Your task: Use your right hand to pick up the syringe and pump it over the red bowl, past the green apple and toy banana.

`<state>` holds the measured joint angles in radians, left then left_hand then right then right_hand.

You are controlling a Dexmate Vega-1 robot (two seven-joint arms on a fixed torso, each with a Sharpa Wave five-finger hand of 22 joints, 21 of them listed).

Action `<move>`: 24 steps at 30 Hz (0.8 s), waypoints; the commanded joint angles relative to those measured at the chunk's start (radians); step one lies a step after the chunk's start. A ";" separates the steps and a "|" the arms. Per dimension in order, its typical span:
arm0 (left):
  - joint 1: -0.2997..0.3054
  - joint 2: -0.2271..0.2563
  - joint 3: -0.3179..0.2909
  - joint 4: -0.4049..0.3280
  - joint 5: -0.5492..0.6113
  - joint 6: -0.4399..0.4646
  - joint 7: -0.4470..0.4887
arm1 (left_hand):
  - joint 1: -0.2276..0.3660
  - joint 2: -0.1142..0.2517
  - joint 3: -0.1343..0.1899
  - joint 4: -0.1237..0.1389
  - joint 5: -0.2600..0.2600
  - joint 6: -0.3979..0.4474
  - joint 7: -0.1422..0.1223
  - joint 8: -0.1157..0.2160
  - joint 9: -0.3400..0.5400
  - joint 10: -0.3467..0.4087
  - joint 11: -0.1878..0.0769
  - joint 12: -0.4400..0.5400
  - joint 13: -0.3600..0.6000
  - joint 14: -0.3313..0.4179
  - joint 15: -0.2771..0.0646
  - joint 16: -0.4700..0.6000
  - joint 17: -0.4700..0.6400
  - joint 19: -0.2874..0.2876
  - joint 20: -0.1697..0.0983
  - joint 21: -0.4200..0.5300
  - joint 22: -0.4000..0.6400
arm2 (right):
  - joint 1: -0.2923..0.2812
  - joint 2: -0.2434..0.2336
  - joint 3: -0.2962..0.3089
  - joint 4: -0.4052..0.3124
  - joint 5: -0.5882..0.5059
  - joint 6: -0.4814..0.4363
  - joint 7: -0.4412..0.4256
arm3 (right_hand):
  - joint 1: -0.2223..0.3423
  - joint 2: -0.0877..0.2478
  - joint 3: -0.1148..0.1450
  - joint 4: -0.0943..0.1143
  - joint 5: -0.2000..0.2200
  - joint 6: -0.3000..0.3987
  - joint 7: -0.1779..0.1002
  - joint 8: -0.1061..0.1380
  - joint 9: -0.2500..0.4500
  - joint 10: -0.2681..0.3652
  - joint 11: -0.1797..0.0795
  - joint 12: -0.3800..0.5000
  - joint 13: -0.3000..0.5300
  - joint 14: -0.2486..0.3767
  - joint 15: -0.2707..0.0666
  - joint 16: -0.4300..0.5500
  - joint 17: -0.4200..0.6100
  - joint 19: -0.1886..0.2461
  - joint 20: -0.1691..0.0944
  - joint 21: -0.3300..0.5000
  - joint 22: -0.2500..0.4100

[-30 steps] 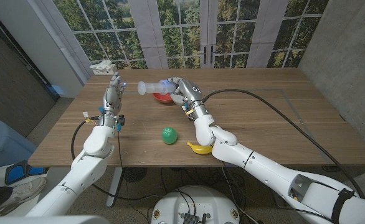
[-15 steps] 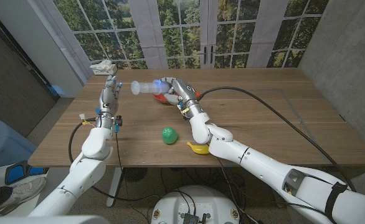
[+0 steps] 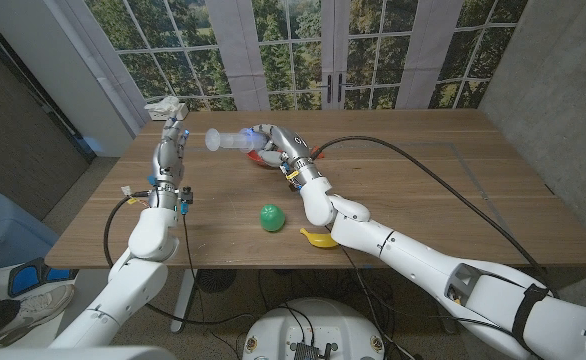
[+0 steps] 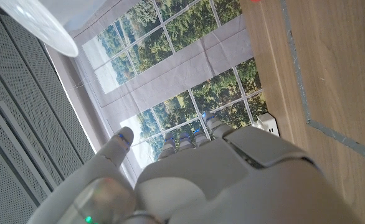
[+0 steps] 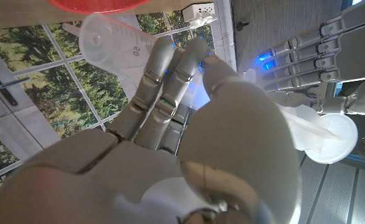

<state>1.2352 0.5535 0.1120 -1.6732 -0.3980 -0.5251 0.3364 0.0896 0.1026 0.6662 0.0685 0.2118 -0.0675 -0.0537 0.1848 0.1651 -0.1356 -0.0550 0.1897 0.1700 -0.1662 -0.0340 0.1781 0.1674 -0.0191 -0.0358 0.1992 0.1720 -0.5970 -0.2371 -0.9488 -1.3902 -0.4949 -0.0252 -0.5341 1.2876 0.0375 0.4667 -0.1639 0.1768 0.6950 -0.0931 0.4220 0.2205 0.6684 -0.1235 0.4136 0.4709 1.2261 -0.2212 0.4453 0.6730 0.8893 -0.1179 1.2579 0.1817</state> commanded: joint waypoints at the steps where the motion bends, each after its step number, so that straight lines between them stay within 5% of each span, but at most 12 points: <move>1: 0.037 -0.016 -0.034 -0.062 0.115 -0.001 0.073 | -0.011 0.033 0.001 -0.011 0.000 0.008 0.001 0.003 0.005 0.005 -0.003 0.006 0.003 -0.008 -0.048 0.003 0.001 0.009 -0.073 0.004 0.003 | 0.026 0.021 -0.015 0.031 0.009 0.019 0.015 | 0.051 0.052 0.004 0.006 0.007 0.322 0.100 0.004 0.001 0.343 0.057 0.015 0.083 0.009 -0.002 -0.005 0.002 -0.006 -0.098 0.005 -0.001; 24: 0.089 -0.079 -0.109 -0.134 0.337 0.008 0.208 | -0.011 0.020 -0.006 -0.031 -0.004 0.031 -0.006 0.006 0.005 0.029 -0.014 0.008 0.002 0.013 -0.053 0.003 0.000 0.021 -0.070 0.005 0.003 | 0.106 0.102 -0.067 0.158 0.020 0.010 0.041 | 0.060 0.051 0.000 0.005 0.007 0.327 0.101 -0.001 -0.001 0.350 0.064 0.001 0.088 0.019 -0.003 -0.007 0.001 -0.006 -0.097 0.016 -0.001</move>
<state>1.3065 0.5034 0.0351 -1.7781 -0.1666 -0.5225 0.4839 0.0897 0.1027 0.6579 0.0457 0.2118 -0.0460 -0.0570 0.1848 0.1651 -0.1107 -0.0661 0.1897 0.1700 -0.1570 -0.0358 0.1781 0.1676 -0.0029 -0.0304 0.1992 0.1722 -0.5245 -0.1692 -0.9944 -1.2881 -0.4818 -0.0065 -0.4985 1.2877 0.0374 0.4668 -0.1640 0.1778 0.6950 -0.0931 0.4214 0.2165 0.6684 -0.1235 0.4136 0.4709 1.2349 -0.2195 0.4398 0.6715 0.8893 -0.1179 1.2655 0.1817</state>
